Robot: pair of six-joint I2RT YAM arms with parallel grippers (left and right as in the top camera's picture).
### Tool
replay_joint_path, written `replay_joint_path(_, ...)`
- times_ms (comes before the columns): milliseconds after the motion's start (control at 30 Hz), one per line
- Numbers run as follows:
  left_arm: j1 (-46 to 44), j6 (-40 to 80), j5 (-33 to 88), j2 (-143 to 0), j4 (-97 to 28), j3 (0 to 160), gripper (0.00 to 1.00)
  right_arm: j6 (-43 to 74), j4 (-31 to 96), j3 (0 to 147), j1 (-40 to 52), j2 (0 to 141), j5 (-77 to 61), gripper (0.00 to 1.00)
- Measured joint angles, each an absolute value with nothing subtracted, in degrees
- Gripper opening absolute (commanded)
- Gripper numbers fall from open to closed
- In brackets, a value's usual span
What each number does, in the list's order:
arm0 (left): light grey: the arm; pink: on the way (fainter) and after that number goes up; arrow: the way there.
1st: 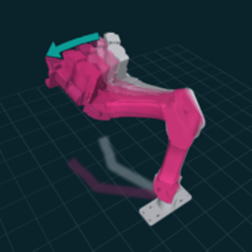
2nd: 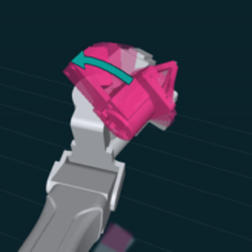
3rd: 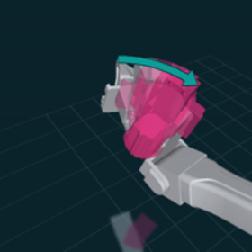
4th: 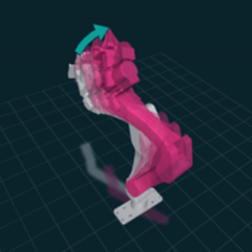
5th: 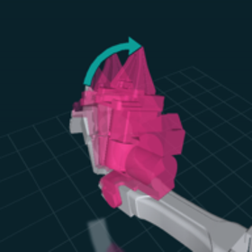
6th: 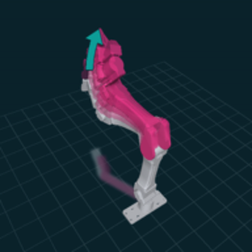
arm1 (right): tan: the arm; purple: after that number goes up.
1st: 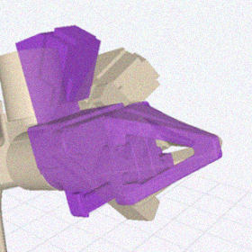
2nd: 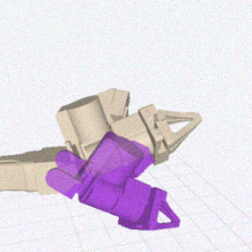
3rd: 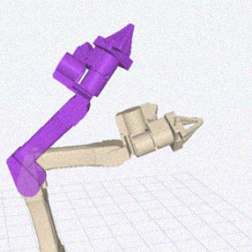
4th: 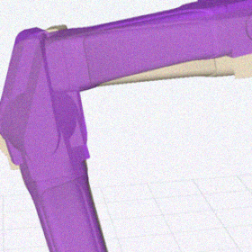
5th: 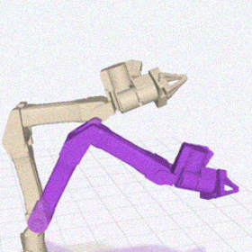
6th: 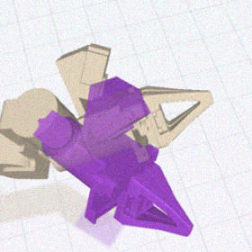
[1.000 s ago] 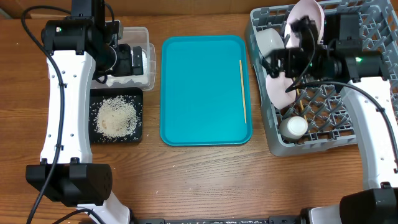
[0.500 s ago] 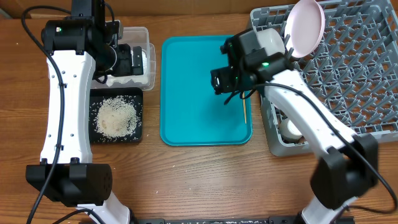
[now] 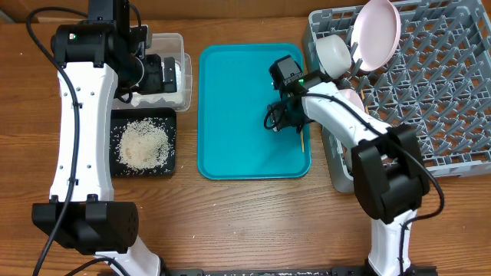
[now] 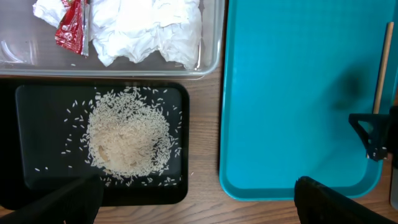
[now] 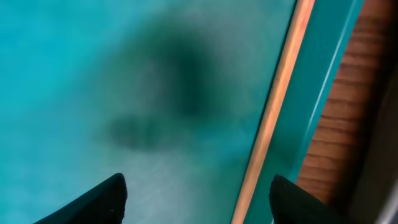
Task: Sort waste into correct bins and load items into the dishwasher
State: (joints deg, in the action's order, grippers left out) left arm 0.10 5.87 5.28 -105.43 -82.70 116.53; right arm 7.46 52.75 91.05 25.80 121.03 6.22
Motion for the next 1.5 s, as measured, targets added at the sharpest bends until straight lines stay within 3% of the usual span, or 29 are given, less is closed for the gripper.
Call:
replay_joint_path(400,0.1,5.9,5.3,-105.4,-82.7,116.5,1.0,7.5,52.8,91.0,25.6,123.4,6.8,0.73)
replay_joint_path(733,0.1,5.9,5.3,-105.4,-82.7,116.5,1.0,7.5,53.3,91.0,25.5,123.4,2.8,0.56)
replay_joint_path(833,0.1,5.9,5.3,-105.4,-82.7,116.5,1.0,7.6,53.6,91.0,25.5,123.4,1.9,0.4)
replay_joint_path(1000,0.1,5.9,5.3,-105.4,-82.7,116.5,1.0,7.7,53.5,91.0,25.5,123.4,1.0,0.04)
replay_joint_path(1267,0.1,5.9,5.3,-105.4,-82.7,116.5,1.0,7.5,55.1,91.9,25.5,123.2,0.2,0.04)
replay_joint_path(1467,0.1,5.9,5.3,-105.4,-82.7,116.5,1.0,7.5,63.9,99.6,25.5,123.3,-0.2,0.04)
replay_joint_path(1500,0.1,5.9,5.3,-105.4,-82.7,116.5,1.0,7.5,65.4,102.2,25.5,123.1,-0.2,0.08)
